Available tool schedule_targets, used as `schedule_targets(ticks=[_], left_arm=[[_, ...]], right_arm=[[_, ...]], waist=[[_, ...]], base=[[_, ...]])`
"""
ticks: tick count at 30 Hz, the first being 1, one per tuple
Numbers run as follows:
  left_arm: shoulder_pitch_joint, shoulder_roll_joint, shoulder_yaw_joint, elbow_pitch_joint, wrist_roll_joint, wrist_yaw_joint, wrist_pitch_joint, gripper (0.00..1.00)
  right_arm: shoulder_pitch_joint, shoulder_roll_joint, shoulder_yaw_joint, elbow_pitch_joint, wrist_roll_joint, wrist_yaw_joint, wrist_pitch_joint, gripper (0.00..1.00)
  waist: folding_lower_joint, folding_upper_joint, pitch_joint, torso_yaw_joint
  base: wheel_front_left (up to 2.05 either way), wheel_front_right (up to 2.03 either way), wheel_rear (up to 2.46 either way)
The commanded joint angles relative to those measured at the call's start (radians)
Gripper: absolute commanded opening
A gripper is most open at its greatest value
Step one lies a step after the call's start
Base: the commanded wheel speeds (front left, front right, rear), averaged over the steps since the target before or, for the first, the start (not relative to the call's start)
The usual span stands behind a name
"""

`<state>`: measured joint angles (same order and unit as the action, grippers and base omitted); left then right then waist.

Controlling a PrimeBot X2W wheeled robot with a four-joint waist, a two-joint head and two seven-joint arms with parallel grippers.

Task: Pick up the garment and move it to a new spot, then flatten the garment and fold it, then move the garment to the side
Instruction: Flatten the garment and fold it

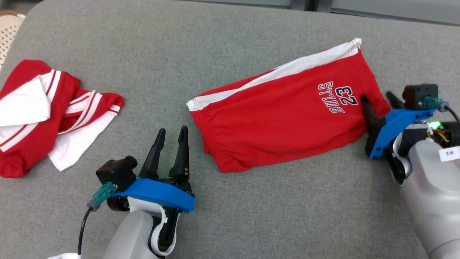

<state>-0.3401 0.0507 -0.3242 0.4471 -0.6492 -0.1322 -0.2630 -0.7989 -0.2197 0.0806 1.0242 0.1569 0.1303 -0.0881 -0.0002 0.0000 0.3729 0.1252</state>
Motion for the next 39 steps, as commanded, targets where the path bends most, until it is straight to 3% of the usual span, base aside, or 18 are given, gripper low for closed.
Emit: schedule_targets(ticks=[1, 2, 13, 21, 26, 33, 39], left_arm=[[0.013, 0.000, 0.010, 0.003, 0.008, 0.003, -0.003, 1.00], [0.018, 0.000, 0.013, 0.004, 0.015, 0.003, -0.003, 1.00], [0.126, 0.000, 0.016, 0.031, 0.061, 0.003, -0.003, 1.00], [0.218, 0.000, -0.003, 0.038, 0.063, 0.003, -0.003, 1.00], [0.249, 0.001, -0.034, 0.039, 0.053, 0.003, -0.003, 1.00], [0.240, 0.001, -0.053, 0.052, 0.056, 0.003, -0.003, 1.00], [0.238, 0.001, -0.053, 0.062, 0.053, 0.003, -0.003, 1.00]], right_arm=[[0.050, 0.020, 0.023, 0.035, 0.021, 0.001, 0.036, 0.33], [0.061, 0.023, 0.034, 0.039, 0.038, 0.001, 0.045, 0.00], [0.207, -0.009, -0.037, 0.042, 0.188, 0.000, -0.118, 0.00], [0.414, -0.042, -0.059, -0.017, 0.293, 0.000, -0.163, 0.00], [0.475, -0.058, -0.086, -0.057, 0.300, 0.000, -0.173, 0.00], [0.401, 0.001, -0.043, -0.215, 0.251, 0.000, -0.178, 0.00], [0.337, 0.128, 0.144, -0.313, 0.220, 0.000, -0.161, 0.00]], waist=[[0.0002, 0.0000, -0.014, -0.004], [0.0002, 0.0000, -0.023, -0.005], [0.0002, 0.0000, -0.184, -0.049], [0.0002, 0.0000, -0.286, -0.065], [0.0002, 0.0000, -0.311, -0.056], [0.0002, 0.0000, -0.312, -0.035], [0.0002, 0.0000, -0.316, 0.002]], base=[[0.00, 0.00, 0.00], [0.00, 0.00, 0.00], [0.00, 0.00, 0.00], [0.00, 0.00, 0.00], [0.00, 0.00, 0.00], [0.00, 0.00, 0.00], [0.00, 0.00, 0.00]])
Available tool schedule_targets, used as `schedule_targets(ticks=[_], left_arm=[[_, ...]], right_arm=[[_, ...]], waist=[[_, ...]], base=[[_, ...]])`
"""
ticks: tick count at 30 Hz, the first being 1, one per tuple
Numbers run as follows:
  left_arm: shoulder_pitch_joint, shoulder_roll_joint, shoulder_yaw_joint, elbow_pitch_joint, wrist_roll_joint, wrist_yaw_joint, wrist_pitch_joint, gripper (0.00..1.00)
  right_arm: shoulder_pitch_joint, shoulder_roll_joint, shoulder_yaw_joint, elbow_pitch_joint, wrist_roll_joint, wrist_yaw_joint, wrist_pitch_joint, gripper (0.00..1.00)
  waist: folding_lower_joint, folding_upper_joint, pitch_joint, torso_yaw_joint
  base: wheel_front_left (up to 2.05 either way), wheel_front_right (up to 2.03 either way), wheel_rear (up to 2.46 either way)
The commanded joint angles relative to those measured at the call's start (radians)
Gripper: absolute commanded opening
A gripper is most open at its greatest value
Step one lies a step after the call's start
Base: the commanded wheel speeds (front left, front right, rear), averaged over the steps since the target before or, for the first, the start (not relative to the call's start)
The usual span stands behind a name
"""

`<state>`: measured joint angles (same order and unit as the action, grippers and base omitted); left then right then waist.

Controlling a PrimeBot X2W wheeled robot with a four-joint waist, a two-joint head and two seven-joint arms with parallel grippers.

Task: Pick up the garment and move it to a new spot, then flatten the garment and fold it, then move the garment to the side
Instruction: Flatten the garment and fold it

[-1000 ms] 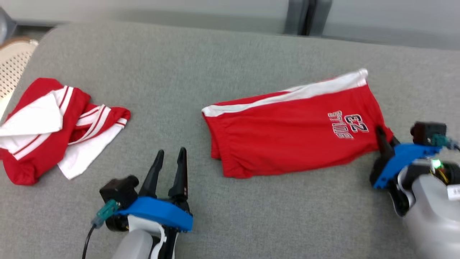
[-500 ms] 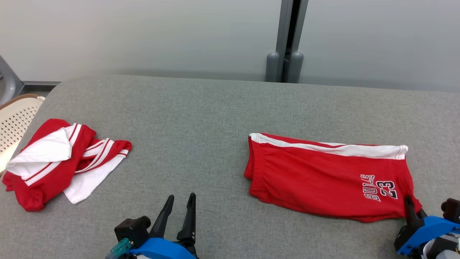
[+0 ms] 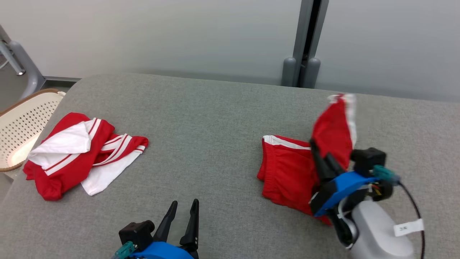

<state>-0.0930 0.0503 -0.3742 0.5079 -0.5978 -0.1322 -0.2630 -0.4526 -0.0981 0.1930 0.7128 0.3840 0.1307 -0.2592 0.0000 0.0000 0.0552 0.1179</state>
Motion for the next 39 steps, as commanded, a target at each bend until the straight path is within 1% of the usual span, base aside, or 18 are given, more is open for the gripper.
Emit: schedule_targets(ticks=[1, 2, 3, 4, 8, 10, 12, 15, 17, 22, 23, 26, 29, 33, 39], left_arm=[[-0.010, 0.001, -0.004, 0.003, 0.000, 0.003, -0.003, 1.00], [-0.012, 0.001, -0.006, 0.004, 0.000, 0.003, -0.003, 1.00], [-0.013, 0.001, -0.006, 0.005, -0.001, 0.003, -0.003, 1.00], [-0.014, 0.001, -0.007, 0.006, -0.002, 0.003, -0.003, 1.00], [-0.016, 0.001, 0.010, 0.006, 0.018, 0.003, -0.003, 1.00], [-0.012, 0.001, 0.031, 0.006, 0.029, 0.003, -0.003, 1.00], [-0.010, 0.002, 0.055, 0.006, 0.044, 0.003, -0.003, 1.00], [-0.009, 0.004, 0.100, -0.004, 0.092, 0.003, -0.003, 1.00], [-0.007, 0.004, 0.133, -0.013, 0.134, 0.004, -0.003, 1.00], [0.006, 0.004, 0.201, -0.045, 0.249, 0.021, -0.003, 1.00], [0.006, 0.004, 0.201, -0.045, 0.249, 0.021, -0.003, 1.00], [0.022, 0.003, 0.229, -0.059, 0.301, 0.022, -0.003, 1.00], [0.047, 0.002, 0.239, -0.070, 0.357, 0.024, -0.003, 1.00], [0.090, 0.001, 0.241, -0.086, 0.408, 0.032, -0.003, 1.00], [0.131, 0.001, 0.211, -0.105, 0.390, 0.049, -0.003, 1.00]], right_arm=[[-0.011, 0.021, 0.075, 0.001, -0.006, 0.000, 0.024, 0.00], [-0.013, 0.031, 0.117, 0.005, -0.003, 0.000, 0.033, 0.00], [-0.014, 0.038, 0.160, 0.005, 0.003, 0.000, 0.037, 0.30], [-0.011, 0.042, 0.197, 0.006, 0.015, 0.000, 0.040, 1.00], [0.006, 0.046, 0.324, -0.018, 0.087, 0.000, 0.025, 1.00], [0.014, 0.045, 0.362, -0.019, 0.101, 0.000, 0.017, 1.00], [0.015, 0.044, 0.371, -0.007, 0.096, 0.000, 0.008, 1.00], [0.017, 0.045, 0.325, 0.012, 0.066, 0.000, -0.002, 1.00], [0.026, 0.045, 0.262, 0.014, 0.036, 0.000, -0.006, 1.00], [0.096, 0.044, 0.061, -0.063, -0.088, 0.000, -0.007, 1.00], [0.096, 0.044, 0.061, -0.063, -0.088, 0.000, -0.007, 1.00], [0.151, 0.045, -0.034, -0.101, -0.156, 0.000, -0.007, 1.00], [0.210, 0.046, -0.095, -0.116, -0.203, 0.000, -0.007, 1.00], [0.276, 0.047, -0.133, -0.122, -0.198, 0.000, -0.007, 1.00], [0.320, 0.047, -0.137, -0.103, -0.171, 0.000, -0.007, 1.00]], waist=[[0.0000, 0.0000, 0.001, 0.017], [0.0000, 0.0000, 0.001, 0.025], [0.0000, 0.0000, 0.000, 0.033], [0.0000, 0.0000, -0.001, 0.041], [0.0000, 0.0000, -0.002, 0.050], [0.0000, 0.0000, -0.004, 0.040], [0.0000, 0.0000, -0.006, 0.025], [0.0000, 0.0000, -0.008, -0.002], [0.0000, 0.0000, -0.010, -0.020], [0.0000, 0.0000, -0.013, -0.059], [0.0000, 0.0000, -0.013, -0.059], [0.0000, 0.0000, -0.020, -0.077], [0.0000, 0.0000, -0.029, -0.095], [0.0000, 0.0000, -0.041, -0.112], [0.0000, 0.0000, -0.047, -0.124]], base=[[0.00, 0.00, 0.00], [0.00, 0.00, 0.00], [0.00, 0.00, 0.00], [0.00, 0.00, 0.00], [0.00, 0.00, 0.00], [0.00, 0.00, 0.00], [0.00, 0.00, 0.00], [0.00, 0.00, 0.00], [0.00, 0.00, 0.00], [0.00, 0.00, 0.00], [0.00, 0.00, 0.00], [0.00, 0.00, 0.00], [0.00, 0.00, 0.00], [0.00, 0.00, 0.00], [0.00, 0.00, 0.00]])
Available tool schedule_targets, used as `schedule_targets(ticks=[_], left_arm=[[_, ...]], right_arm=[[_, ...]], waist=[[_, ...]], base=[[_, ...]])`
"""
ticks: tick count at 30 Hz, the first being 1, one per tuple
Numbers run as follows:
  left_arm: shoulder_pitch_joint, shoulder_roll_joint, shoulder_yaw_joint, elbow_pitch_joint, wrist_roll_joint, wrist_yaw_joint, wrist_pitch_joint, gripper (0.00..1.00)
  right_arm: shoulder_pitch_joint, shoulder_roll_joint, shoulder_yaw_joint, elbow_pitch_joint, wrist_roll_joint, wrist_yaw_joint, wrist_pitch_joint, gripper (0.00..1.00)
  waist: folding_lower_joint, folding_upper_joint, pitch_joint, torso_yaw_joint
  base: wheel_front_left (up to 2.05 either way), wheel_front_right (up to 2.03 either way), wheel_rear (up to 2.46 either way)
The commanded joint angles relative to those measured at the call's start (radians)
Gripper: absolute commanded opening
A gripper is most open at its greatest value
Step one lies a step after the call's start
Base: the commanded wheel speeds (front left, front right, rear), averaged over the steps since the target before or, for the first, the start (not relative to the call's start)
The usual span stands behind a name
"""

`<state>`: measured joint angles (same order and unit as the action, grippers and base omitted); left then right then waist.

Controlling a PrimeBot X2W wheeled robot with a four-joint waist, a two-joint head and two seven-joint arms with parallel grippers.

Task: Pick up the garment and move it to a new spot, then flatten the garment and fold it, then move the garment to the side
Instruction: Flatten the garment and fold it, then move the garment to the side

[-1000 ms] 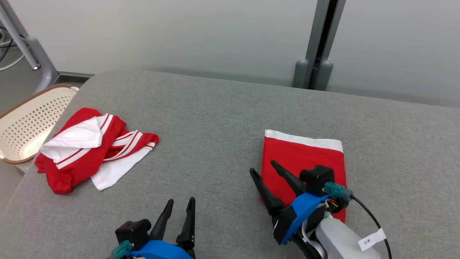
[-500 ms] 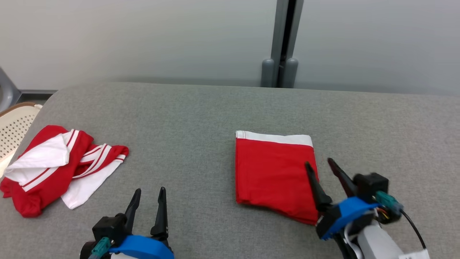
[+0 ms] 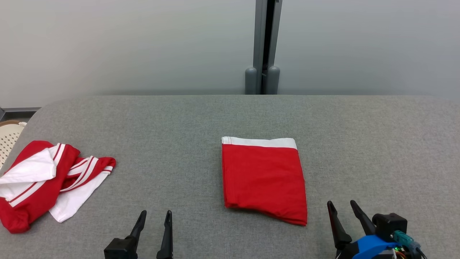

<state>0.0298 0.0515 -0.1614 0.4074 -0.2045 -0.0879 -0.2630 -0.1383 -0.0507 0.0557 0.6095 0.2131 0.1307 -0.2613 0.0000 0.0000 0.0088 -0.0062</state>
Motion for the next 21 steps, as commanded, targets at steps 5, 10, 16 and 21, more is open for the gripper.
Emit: schedule_targets(ticks=[5, 10, 16, 21], left_arm=[[-0.012, -0.001, -0.017, -0.007, -0.005, 0.005, -0.003, 1.00], [-0.027, -0.001, -0.017, -0.019, -0.012, -0.005, -0.003, 1.00], [-0.058, -0.001, -0.041, -0.024, -0.033, -0.016, -0.003, 1.00], [-0.083, -0.001, -0.070, -0.022, -0.037, -0.025, -0.003, 1.00]], right_arm=[[-0.010, -0.001, 0.015, 0.010, 0.010, 0.000, -0.005, 1.00], [-0.095, -0.001, 0.064, 0.058, 0.014, 0.000, -0.005, 1.00], [-0.282, -0.001, 0.098, 0.169, 0.000, 0.000, -0.003, 1.00], [-0.394, -0.001, 0.030, 0.313, -0.066, 0.000, 0.018, 1.00]], waist=[[0.0000, 0.0000, 0.002, 0.006], [0.0000, 0.0000, 0.031, 0.019], [0.0000, 0.0000, 0.084, 0.061], [0.0000, 0.0000, 0.118, 0.112]], base=[[0.00, 0.00, 0.00], [0.00, 0.00, 0.00], [0.00, 0.00, 0.00], [0.00, 0.00, 0.00]])
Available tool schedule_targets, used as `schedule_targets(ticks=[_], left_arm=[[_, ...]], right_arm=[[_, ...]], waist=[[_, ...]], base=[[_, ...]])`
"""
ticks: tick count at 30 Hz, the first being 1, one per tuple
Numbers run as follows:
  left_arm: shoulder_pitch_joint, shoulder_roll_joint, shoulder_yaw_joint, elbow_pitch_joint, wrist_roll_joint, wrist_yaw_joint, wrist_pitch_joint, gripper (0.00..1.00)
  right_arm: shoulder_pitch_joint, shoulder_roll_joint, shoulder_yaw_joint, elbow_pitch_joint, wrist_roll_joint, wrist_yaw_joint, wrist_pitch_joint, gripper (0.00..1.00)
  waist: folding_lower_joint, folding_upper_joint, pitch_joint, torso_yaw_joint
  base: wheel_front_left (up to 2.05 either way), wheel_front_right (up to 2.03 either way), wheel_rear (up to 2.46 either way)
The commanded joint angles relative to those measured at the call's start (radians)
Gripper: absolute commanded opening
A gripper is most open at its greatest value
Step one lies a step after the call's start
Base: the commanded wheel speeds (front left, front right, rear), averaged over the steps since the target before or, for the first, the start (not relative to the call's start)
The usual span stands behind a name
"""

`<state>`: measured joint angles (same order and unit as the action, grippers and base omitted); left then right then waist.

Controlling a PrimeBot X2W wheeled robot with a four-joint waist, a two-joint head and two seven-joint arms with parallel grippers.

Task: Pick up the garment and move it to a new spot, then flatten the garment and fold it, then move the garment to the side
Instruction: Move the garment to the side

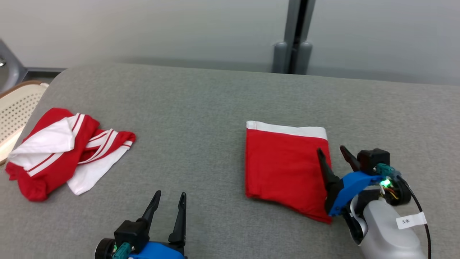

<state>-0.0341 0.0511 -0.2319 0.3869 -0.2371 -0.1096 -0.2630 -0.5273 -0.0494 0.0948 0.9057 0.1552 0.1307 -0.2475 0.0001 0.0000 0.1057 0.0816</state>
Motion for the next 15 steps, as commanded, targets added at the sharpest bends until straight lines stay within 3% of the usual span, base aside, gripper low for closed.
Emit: schedule_targets(ticks=[1, 4, 5, 6, 7, 8, 15], left_arm=[[-0.021, 0.000, -0.004, 0.000, -0.005, -0.005, -0.003, 1.00], [-0.026, -0.001, -0.014, 0.004, -0.004, -0.007, -0.003, 1.00], [-0.027, 0.000, -0.015, 0.004, -0.003, -0.009, -0.003, 1.00], [-0.029, 0.000, -0.014, 0.005, -0.002, -0.010, -0.003, 1.00], [-0.029, -0.001, -0.012, 0.005, 0.000, -0.011, -0.003, 1.00], [-0.029, 0.000, -0.008, 0.006, 0.001, -0.012, -0.003, 1.00], [-0.010, -0.001, 0.008, 0.009, 0.021, -0.014, -0.003, 1.00]], right_arm=[[-0.014, -0.002, -0.025, 0.051, -0.015, 0.000, 0.016, 1.00], [-0.028, -0.002, -0.062, 0.145, -0.023, 0.000, 0.043, 1.00], [-0.027, -0.002, -0.066, 0.173, -0.018, 0.000, 0.050, 0.90], [-0.025, -0.002, -0.059, 0.201, -0.009, 0.000, 0.058, 0.49], [-0.019, -0.002, -0.046, 0.223, 0.002, 0.000, 0.060, 0.29], [-0.015, 0.001, -0.036, 0.238, 0.015, 0.000, 0.056, 0.00], [-0.026, -0.008, -0.027, 0.253, 0.051, -0.001, -0.008, 0.00]], waist=[[-0.0001, 0.0000, 0.027, 0.035], [-0.0001, 0.0000, 0.041, 0.060], [-0.0001, 0.0000, 0.045, 0.065], [-0.0001, 0.0000, 0.047, 0.068], [-0.0001, 0.0000, 0.050, 0.069], [-0.0001, 0.0000, 0.051, 0.068], [-0.0001, 0.0000, 0.019, -0.021]], base=[[0.00, 0.00, 0.00], [0.00, 0.00, 0.00], [0.00, 0.00, 0.00], [0.00, 0.00, 0.00], [0.00, 0.00, 0.00], [0.00, 0.00, 0.00], [0.00, 0.00, 0.00]])
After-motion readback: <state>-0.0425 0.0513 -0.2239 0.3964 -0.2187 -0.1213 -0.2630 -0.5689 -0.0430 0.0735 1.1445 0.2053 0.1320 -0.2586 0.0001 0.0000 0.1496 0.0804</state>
